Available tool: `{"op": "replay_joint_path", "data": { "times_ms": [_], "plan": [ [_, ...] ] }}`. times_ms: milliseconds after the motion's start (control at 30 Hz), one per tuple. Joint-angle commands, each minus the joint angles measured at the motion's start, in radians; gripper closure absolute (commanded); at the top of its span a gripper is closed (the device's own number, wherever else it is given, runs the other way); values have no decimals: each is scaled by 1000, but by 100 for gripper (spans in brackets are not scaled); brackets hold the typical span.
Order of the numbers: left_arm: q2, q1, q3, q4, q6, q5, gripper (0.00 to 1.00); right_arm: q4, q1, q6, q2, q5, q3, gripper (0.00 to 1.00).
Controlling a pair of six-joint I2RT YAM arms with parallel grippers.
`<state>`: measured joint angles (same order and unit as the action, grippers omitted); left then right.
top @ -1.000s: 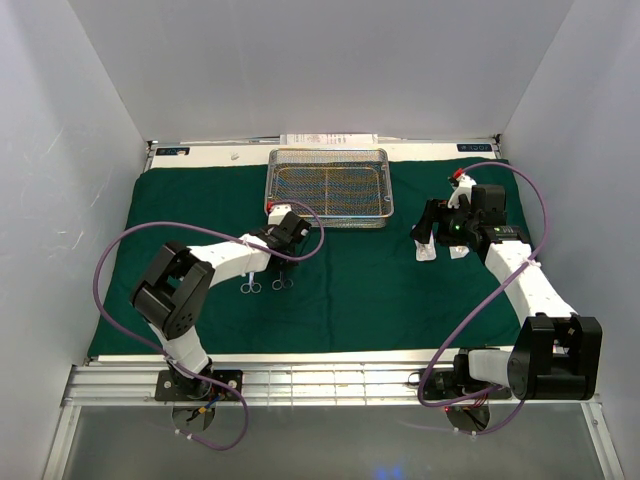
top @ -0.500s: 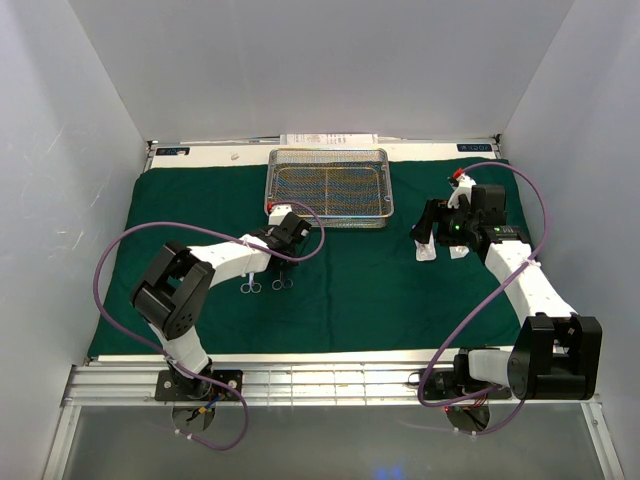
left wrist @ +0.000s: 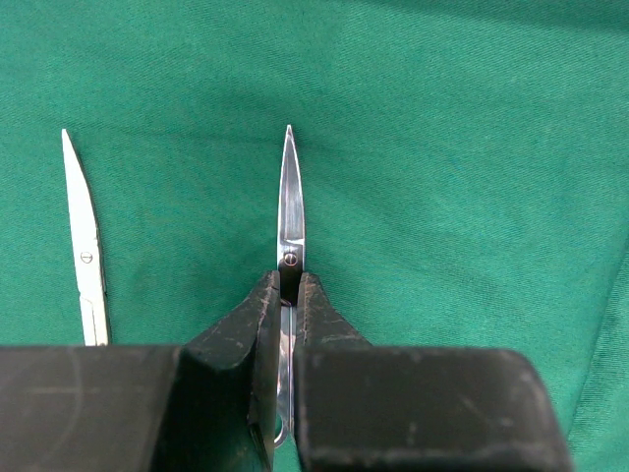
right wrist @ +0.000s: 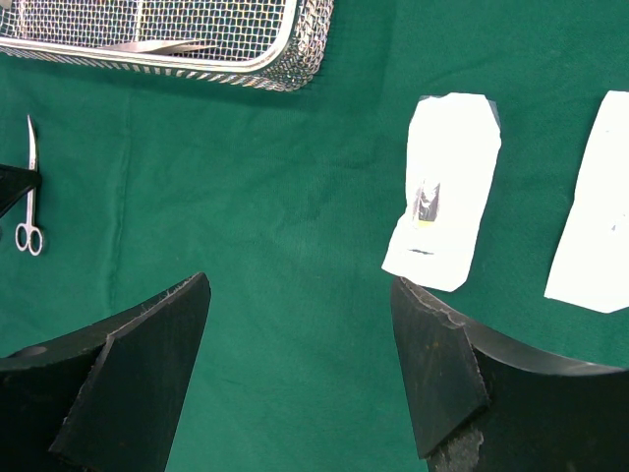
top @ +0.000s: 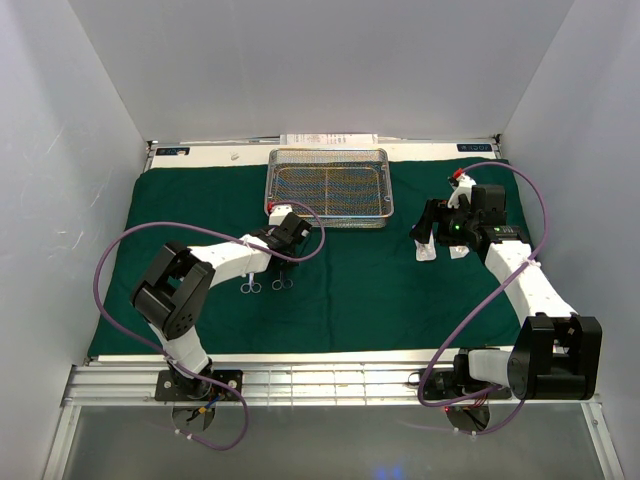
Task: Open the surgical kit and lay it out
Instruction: Place the medical item in the surgical kit.
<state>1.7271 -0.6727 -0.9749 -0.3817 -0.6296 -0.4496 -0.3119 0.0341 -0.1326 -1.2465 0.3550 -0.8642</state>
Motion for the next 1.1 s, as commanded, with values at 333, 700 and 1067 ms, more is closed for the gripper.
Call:
{"op": "replay_joint_path", "data": {
  "times_ms": [333,700,1067],
  "plan": [
    [-12,-8,-16,-85,-9,11,55,37,3,-5,10,18,-12,20],
    [-95,-10,-214,-163,82,5,14,37,3,-2,18,13,-19,20],
    [-40,19,-502,-89,481,100,15,31,3,5,36,18,-25,20]
  ]
}}
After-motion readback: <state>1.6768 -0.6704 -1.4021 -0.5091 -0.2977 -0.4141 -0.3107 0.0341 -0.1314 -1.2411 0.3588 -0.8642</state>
